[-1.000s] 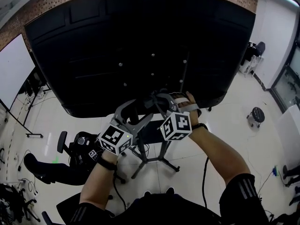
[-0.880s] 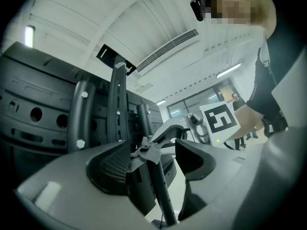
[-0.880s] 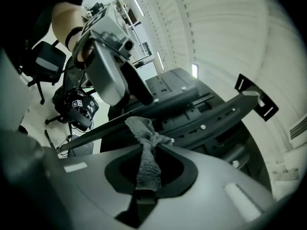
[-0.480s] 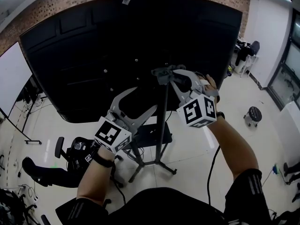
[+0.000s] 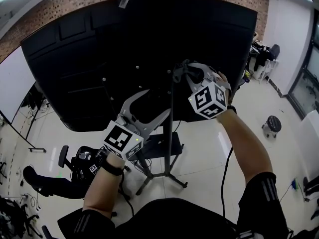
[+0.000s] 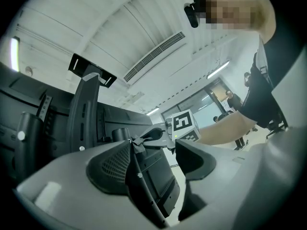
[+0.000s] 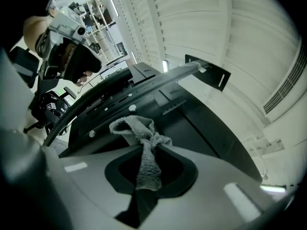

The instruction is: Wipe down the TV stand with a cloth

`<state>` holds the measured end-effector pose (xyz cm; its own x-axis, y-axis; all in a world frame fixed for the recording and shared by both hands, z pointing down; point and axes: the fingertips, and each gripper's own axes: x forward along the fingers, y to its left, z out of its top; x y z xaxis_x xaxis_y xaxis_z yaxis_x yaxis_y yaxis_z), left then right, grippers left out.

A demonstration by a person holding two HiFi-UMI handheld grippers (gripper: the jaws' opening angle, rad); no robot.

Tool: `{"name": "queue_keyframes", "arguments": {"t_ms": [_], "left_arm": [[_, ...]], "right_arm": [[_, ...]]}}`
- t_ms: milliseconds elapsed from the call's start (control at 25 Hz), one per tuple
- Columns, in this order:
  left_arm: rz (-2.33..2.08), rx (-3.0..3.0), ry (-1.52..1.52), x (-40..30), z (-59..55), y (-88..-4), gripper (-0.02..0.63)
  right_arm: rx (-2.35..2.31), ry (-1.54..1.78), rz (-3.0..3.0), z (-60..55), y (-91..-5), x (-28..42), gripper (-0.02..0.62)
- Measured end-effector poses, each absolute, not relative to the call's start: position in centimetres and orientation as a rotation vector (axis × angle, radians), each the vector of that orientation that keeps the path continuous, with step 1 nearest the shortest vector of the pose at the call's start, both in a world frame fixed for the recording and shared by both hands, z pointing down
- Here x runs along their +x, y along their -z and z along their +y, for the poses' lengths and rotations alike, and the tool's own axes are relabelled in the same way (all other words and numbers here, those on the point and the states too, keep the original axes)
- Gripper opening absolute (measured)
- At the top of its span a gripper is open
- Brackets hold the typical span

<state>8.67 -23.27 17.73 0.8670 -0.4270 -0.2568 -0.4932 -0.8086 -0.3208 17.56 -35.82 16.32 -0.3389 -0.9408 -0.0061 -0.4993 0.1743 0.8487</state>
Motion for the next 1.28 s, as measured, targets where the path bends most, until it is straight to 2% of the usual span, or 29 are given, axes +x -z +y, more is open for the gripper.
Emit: {"name": "queue_keyframes", "arguments": {"t_ms": [800,920,1280], "left_arm": [[0.649,-2.707,-0.242,14.4,-25.8,-19.4,0.321],[0.648,-2.71,-0.245,14.6,-25.7,-19.6,0.321],[0.71,-2.706,-0.234,13.6,-25.1,-19.6,0.321]], "right_arm": [[1.555,0.974,-1.809,-36.6,-16.3,30.5,0.038],[1.539,1.013,-1.867,-35.3,-16.0,29.2,0.038],[1.264,1.103,-2.084,-34.0,-18.5,17.7,0.038]]}}
